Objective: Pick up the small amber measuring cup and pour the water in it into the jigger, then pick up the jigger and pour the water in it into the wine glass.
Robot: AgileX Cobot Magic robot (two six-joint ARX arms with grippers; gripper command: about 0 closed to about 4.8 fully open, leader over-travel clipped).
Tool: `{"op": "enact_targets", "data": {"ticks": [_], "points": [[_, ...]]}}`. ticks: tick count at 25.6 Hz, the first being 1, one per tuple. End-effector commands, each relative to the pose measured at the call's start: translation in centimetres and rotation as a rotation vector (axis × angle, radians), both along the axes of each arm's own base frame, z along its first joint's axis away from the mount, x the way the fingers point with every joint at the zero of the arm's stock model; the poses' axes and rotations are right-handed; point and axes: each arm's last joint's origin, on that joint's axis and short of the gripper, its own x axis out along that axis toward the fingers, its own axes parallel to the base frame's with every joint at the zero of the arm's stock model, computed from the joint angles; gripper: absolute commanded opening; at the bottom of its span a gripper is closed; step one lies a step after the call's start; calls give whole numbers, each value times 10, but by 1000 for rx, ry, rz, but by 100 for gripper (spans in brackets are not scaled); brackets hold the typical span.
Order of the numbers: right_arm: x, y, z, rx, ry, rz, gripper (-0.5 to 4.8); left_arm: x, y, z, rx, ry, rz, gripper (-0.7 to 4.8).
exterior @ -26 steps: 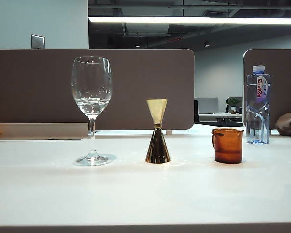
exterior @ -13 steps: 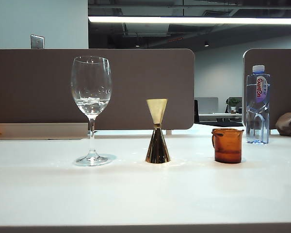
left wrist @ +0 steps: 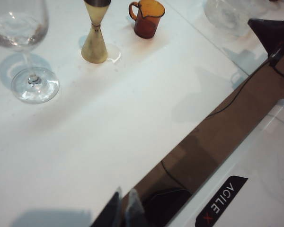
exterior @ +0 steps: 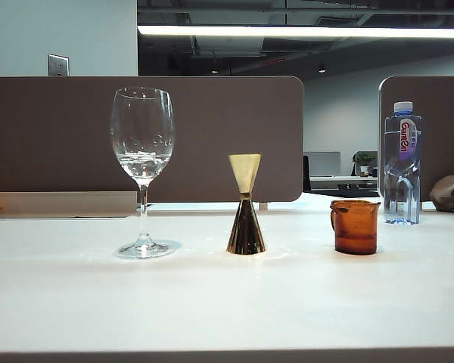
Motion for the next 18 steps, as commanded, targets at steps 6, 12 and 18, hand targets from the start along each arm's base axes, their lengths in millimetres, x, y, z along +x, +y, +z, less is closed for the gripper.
{"op": "enact_targets", "data": {"ticks": [6,12,18], "points": [[0,0,-2,-2,5,1,-5,10,-5,14,-71,-215,-13,26],[0,0,-2,-2,5,1,-5,6,-2,18,-76,-273,20,26],[0,0,-2,-2,5,1,-5,2,1,18,-69,-298,40,26]]}}
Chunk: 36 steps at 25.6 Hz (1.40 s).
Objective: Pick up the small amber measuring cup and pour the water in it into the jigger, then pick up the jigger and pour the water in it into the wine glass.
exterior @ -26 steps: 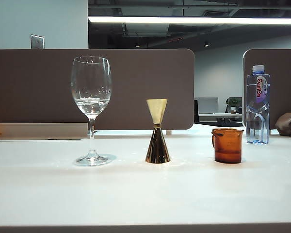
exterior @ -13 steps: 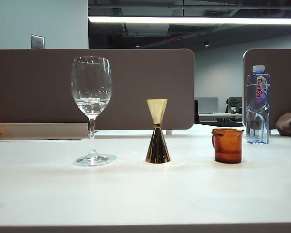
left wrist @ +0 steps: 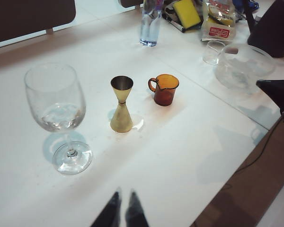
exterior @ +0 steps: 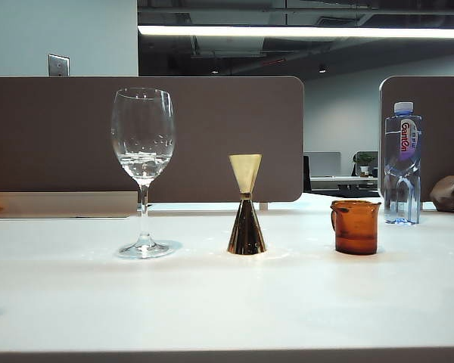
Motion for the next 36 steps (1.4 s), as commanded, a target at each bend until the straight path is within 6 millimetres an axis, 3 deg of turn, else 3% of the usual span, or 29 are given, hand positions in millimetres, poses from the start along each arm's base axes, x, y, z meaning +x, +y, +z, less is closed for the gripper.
{"op": "enact_targets", "data": {"ticks": [1,12,36], "points": [[0,0,-2,-2,6,1,-5,1,-1,0,1,-13,-1,26],[0,0,-2,-2,6,1,-5,7,-5,-16,-49,20,-23,26],[0,0,-2,-2,6,1,-5,6,-5,-16,-54,23,-20,26]]}}
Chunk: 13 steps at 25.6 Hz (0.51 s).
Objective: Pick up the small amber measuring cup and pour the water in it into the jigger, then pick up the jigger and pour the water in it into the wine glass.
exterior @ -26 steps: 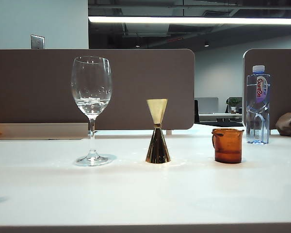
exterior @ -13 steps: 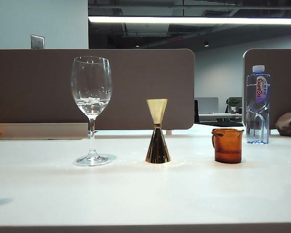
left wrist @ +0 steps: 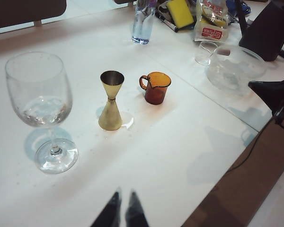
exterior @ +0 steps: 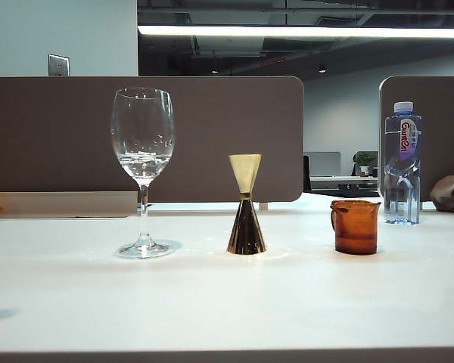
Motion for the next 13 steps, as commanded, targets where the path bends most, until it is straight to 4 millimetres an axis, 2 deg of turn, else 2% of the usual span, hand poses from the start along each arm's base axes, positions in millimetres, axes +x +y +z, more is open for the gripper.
{"op": "enact_targets", "data": {"ticks": [1,13], "points": [[0,0,-2,-2,6,1,-5,0,0,2,-8,-13,-4,26],[0,0,-2,6,6,1,-5,0,0,2,-8,-13,-4,26]]}}
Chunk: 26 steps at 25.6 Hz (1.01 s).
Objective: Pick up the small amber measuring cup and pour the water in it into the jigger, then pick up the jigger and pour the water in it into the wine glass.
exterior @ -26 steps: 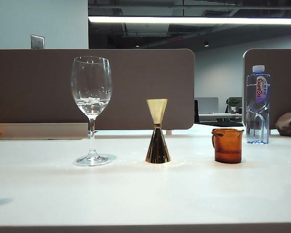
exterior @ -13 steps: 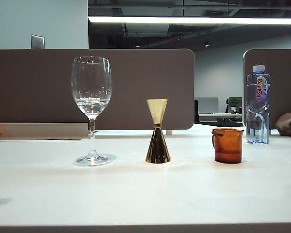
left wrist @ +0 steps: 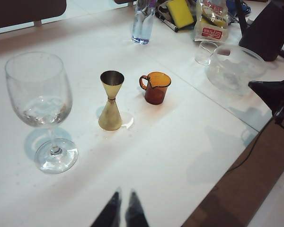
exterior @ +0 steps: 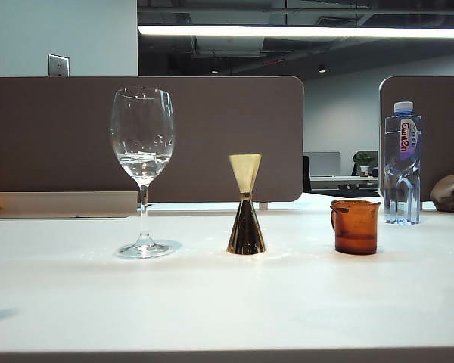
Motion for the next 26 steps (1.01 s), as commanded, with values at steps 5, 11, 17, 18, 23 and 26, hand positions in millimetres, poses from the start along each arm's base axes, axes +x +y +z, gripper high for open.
{"op": "enact_targets", "data": {"ticks": [5,11,17,18,23,26], "points": [[-1,0,14,211,-46,-31,-5,0,0,2,-8,-13,-4,26],[-29,-3,107,283,-408,-22,-5,0,0,2,-8,-13,-4,26],[-63,-6,160,294,-529,-6,-6,0,0,2,-8,-13,-4,26],[-67,-6,165,294,-523,-7,-6,0,0,2,-8,-13,-4,26],[-75,-7,173,293,-521,-1,-5,0,0,2,-7,-13,-2,26],[-76,-7,173,293,-514,0,-5,0,0,2,-7,-14,-1,26]]}}
